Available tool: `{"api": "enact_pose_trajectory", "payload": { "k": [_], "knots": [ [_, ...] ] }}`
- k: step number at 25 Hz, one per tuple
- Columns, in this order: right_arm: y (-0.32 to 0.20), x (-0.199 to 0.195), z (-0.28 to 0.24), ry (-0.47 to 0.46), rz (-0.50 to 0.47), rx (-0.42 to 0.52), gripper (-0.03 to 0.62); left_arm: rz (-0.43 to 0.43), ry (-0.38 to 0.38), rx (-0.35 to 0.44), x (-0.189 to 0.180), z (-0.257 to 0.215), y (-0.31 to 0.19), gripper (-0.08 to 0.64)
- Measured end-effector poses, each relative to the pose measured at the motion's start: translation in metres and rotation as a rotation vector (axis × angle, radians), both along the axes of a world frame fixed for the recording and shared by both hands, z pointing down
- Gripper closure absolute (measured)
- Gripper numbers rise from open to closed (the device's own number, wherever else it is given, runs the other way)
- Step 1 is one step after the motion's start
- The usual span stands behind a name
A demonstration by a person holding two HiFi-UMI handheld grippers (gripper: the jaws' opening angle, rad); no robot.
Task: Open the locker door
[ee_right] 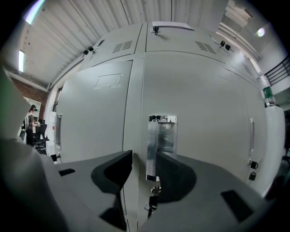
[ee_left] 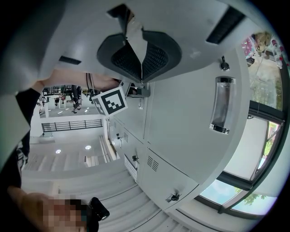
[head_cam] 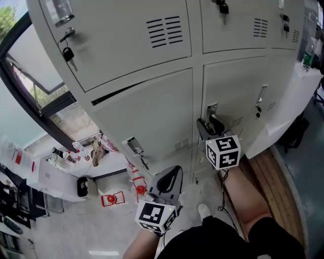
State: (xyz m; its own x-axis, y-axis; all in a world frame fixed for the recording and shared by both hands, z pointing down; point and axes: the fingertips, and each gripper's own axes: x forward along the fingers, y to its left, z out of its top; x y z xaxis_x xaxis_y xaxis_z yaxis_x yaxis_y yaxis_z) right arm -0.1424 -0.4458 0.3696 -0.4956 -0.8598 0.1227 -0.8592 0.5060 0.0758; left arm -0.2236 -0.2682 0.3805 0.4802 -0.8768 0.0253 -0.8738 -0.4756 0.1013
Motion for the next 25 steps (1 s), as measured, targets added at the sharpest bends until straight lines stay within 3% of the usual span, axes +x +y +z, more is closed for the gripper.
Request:
{"api": "enact_pose_trajectory", "payload": {
  "k": [7,20,25],
  "knots": [
    [-0.003,0.003,0.002,0.006,0.010,-0.001,0.428,0.002,-0.005,-0.005,-0.001,0.001,0.000,0.540],
    [0.022,0.017,0.002,-0.026,-0.029,-0.025,0.431,0.036,-0.006,-0.008,0.010,0.003,0.008,0.540],
    [0.038,0.027,0.002,-0.047,-0.105,-0.008,0.433,0.066,-0.005,-0.008,0.022,0.004,0.013,0.540]
  ]
}}
